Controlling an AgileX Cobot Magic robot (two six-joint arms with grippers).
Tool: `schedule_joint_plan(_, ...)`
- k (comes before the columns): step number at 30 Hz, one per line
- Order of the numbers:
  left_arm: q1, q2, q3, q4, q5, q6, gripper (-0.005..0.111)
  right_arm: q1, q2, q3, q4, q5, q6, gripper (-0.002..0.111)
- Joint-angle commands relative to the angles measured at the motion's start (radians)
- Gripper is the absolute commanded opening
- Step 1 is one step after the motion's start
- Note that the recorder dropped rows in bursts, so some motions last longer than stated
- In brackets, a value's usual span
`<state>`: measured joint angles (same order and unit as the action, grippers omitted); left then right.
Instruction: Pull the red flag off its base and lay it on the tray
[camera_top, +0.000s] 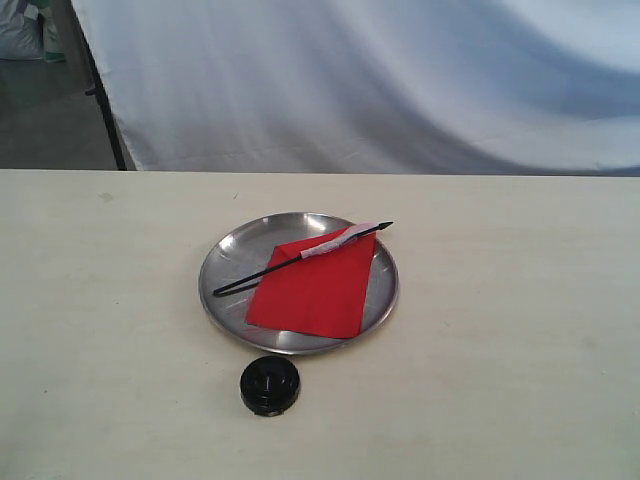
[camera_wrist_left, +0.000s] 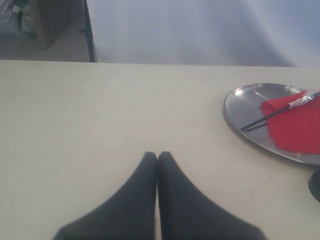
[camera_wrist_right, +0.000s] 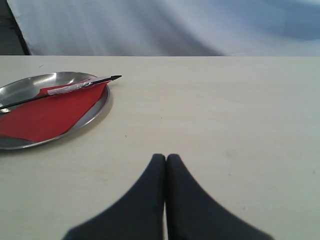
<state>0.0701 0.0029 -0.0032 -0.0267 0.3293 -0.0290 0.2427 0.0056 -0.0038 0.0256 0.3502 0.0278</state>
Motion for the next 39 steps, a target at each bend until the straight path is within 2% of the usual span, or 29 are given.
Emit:
schedule_joint_plan(1,0.001,-0.003,0.003,-0.005,-0.005,-0.001,0.0,-0.005,-0.006,0.004,0.002,-0.004,-0.047,-0.001)
schedule_joint_plan(31,0.001,-0.003,0.003,-0.005,-0.005,-0.001,0.0,-0.005,-0.006,0.004,0.037,-0.002,-0.104,-0.001)
schedule_joint_plan(39,0.001,-0.003,0.003,-0.004,-0.005,-0.001,0.0,-0.068,-0.006,0.004,0.037,-0.002,-0.104,-0.001)
